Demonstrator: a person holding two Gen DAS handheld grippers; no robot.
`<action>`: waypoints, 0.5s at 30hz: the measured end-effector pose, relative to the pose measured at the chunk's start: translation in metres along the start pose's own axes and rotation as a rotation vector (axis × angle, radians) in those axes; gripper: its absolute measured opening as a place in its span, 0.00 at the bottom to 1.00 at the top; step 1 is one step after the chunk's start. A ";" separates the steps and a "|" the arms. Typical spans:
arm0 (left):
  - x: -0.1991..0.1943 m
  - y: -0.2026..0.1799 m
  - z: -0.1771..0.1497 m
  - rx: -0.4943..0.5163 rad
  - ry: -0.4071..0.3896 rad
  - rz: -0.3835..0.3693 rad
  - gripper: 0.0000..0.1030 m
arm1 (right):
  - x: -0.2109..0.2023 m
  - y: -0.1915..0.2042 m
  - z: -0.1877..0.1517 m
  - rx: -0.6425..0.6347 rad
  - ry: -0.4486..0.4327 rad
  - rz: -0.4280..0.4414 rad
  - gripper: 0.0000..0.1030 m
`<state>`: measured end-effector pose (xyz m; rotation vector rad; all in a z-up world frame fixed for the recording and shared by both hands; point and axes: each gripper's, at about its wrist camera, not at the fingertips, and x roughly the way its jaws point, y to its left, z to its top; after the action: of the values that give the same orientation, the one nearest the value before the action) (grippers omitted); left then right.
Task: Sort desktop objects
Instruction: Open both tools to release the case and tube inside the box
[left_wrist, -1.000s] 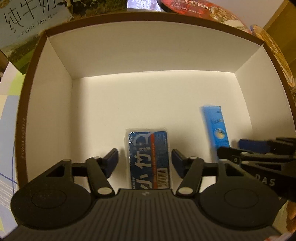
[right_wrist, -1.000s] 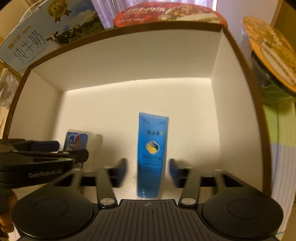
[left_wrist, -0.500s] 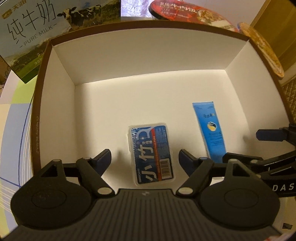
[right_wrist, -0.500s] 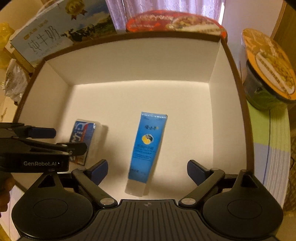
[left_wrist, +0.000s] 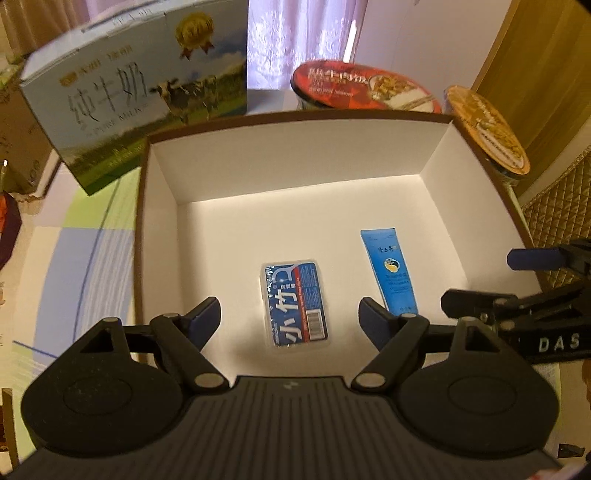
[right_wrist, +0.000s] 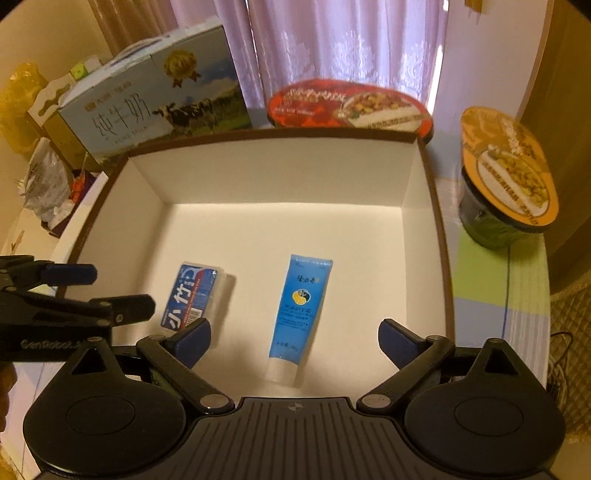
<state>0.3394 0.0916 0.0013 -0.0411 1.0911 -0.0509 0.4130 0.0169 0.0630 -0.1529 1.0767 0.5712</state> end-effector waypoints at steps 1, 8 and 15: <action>-0.005 -0.001 -0.002 0.004 -0.009 0.006 0.77 | -0.005 -0.001 -0.002 -0.002 -0.008 0.002 0.92; -0.038 -0.006 -0.020 0.002 -0.053 0.033 0.78 | -0.031 0.006 -0.010 -0.022 -0.056 0.011 0.93; -0.067 -0.009 -0.039 0.001 -0.090 0.046 0.78 | -0.059 0.010 -0.024 -0.020 -0.106 0.025 0.93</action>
<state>0.2733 0.0860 0.0431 -0.0177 1.0019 -0.0081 0.3689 -0.0054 0.1036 -0.1257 0.9715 0.6066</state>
